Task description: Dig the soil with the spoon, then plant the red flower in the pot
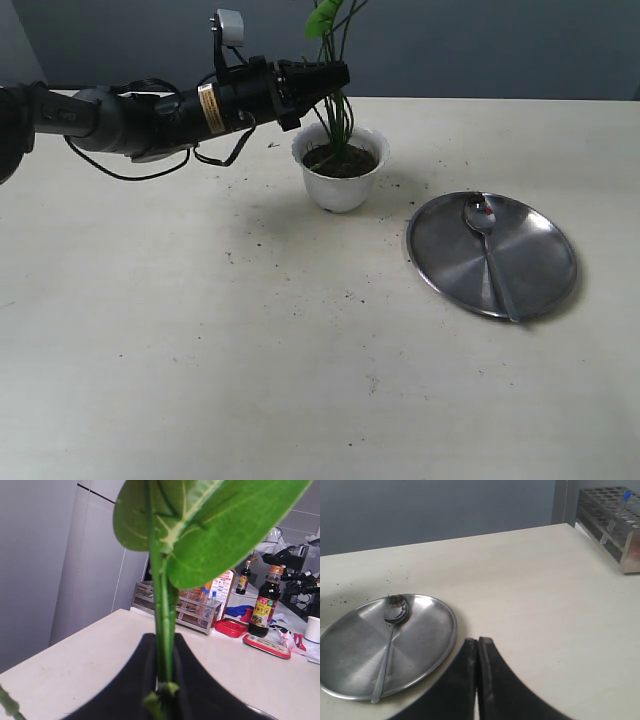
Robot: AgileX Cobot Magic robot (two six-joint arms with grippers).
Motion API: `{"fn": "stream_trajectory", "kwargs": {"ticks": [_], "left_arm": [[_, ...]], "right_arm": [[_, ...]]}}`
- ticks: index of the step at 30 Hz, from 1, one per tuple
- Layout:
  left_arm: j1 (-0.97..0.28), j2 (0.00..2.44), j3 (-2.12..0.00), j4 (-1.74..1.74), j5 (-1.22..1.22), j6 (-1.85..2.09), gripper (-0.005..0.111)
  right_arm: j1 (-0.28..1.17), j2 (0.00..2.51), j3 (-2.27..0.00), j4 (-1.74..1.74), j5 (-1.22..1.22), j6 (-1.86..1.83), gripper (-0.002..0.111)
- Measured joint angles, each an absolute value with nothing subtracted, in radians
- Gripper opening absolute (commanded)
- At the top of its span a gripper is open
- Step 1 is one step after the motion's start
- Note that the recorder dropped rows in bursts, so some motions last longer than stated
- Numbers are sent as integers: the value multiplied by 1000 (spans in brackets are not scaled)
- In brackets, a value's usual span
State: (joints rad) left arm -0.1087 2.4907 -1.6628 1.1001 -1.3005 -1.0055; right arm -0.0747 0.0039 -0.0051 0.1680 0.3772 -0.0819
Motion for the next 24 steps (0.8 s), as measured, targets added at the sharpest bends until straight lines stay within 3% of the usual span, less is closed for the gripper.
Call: {"fn": "stream_trajectory", "kwargs": {"ticks": [4, 24], "left_arm": [[-109, 2491, -1663, 1089, -1300, -1004, 13], [-99, 2500, -1655, 1051, -1300, -956, 13]], "right_arm": [[-75, 4, -5, 168, 377, -82, -1], [-75, 4, -5, 168, 377, -82, -1]]}}
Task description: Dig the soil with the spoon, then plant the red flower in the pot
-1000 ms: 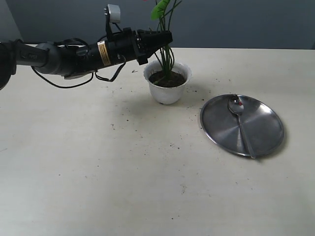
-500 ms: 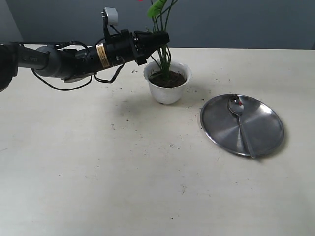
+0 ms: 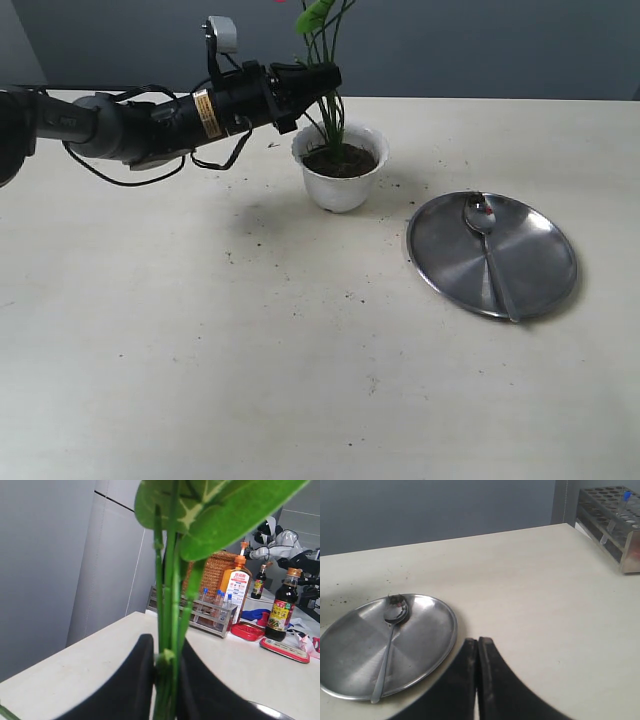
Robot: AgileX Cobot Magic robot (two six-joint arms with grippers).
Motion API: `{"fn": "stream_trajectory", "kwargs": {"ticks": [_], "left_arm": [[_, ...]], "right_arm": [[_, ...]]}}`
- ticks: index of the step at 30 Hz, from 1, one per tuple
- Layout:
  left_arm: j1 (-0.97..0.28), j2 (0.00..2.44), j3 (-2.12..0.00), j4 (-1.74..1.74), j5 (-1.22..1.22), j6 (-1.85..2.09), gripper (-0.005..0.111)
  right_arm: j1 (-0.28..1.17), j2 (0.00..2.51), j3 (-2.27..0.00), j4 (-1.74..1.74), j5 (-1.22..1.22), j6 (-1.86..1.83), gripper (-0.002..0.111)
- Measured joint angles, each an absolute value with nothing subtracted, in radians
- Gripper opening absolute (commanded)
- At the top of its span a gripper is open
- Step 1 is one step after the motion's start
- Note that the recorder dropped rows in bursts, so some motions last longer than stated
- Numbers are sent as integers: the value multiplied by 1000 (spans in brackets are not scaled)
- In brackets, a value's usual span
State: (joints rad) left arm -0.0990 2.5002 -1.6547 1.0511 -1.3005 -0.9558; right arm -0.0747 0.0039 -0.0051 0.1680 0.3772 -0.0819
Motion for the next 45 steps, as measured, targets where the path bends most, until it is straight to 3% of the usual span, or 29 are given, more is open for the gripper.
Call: {"fn": "stream_trajectory", "kwargs": {"ticks": [7, 12, 45], "left_arm": [[-99, 2481, -1651, 1086, -1300, -952, 13], [-99, 2479, -1651, 1101, -1300, -952, 27], [-103, 2506, -1627, 1208, -1228, -960, 27]], "right_arm": [[-75, 4, -5, 168, 377, -82, -1], [-75, 4, -5, 168, 377, -82, -1], [-75, 4, -5, 168, 377, -82, -1]]}}
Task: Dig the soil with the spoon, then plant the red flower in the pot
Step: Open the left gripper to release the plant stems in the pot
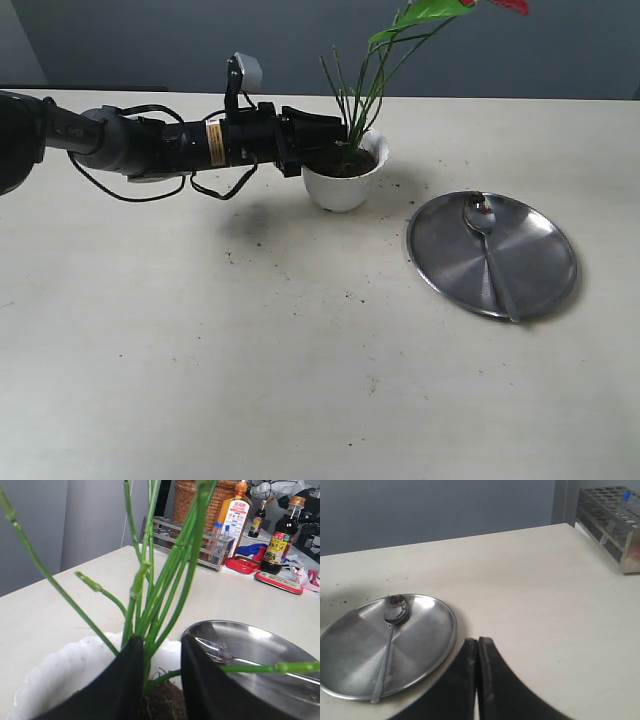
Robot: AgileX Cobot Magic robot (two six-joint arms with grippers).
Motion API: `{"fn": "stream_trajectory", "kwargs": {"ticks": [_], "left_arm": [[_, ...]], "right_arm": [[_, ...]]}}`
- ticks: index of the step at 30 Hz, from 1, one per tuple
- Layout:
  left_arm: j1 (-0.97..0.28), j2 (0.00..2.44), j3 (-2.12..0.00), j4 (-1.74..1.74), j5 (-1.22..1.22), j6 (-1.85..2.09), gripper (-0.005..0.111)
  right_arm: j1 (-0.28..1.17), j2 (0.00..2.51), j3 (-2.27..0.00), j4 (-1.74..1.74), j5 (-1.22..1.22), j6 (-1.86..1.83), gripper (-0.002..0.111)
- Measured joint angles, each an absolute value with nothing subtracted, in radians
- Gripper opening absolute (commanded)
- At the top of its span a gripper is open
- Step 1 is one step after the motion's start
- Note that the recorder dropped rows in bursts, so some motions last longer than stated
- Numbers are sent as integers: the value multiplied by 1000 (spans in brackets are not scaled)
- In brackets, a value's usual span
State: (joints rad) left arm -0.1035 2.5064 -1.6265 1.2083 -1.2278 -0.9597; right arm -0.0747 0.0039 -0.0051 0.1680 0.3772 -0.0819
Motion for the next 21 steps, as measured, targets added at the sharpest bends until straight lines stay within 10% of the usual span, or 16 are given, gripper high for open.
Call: {"fn": "stream_trajectory", "kwargs": {"ticks": [21], "left_arm": [[-91, 2446, -1627, 1209, -1219, -960, 43]], "right_arm": [[-75, 4, -5, 168, 377, -82, -1]]}}
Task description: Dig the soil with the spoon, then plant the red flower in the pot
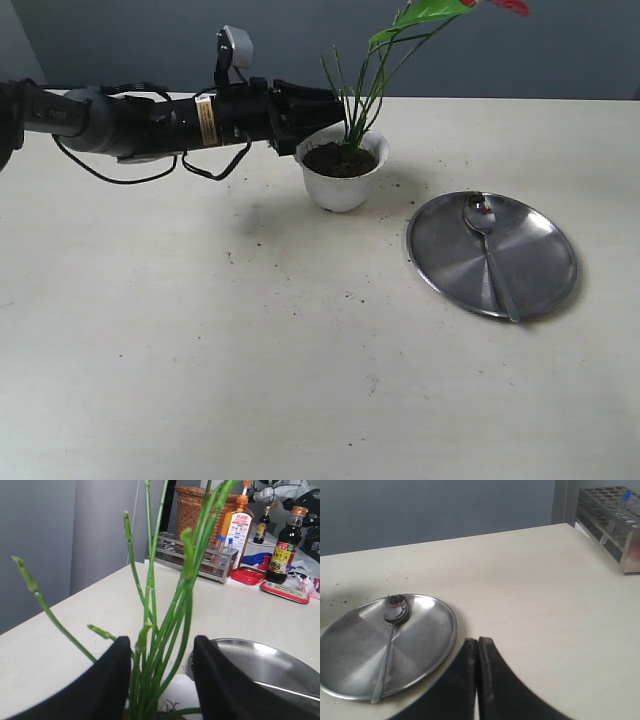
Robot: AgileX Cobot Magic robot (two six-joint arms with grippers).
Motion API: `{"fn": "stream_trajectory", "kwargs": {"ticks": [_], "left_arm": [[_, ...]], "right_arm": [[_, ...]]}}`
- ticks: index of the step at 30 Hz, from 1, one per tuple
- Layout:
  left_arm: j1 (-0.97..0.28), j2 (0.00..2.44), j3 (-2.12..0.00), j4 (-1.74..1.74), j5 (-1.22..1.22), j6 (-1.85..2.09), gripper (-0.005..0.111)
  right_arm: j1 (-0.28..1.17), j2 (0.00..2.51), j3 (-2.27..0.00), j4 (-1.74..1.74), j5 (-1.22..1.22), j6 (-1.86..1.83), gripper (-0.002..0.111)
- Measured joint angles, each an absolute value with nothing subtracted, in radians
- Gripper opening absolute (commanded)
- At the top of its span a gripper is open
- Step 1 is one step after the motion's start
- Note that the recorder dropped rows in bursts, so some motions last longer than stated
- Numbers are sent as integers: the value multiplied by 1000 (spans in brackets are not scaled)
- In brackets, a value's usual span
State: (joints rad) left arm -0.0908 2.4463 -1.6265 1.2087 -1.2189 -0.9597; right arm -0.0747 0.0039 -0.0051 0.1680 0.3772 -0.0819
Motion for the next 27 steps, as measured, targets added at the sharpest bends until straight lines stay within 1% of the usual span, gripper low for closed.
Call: {"fn": "stream_trajectory", "kwargs": {"ticks": [16, 27], "left_arm": [[-35, 2396, -1627, 1253, -1216, -1109, 43], [-12, 2362, -1627, 1293, -1216, -1120, 43]], "right_arm": [[-75, 4, -5, 168, 377, -82, -1], [-75, 4, -5, 168, 377, -82, -1]]}}
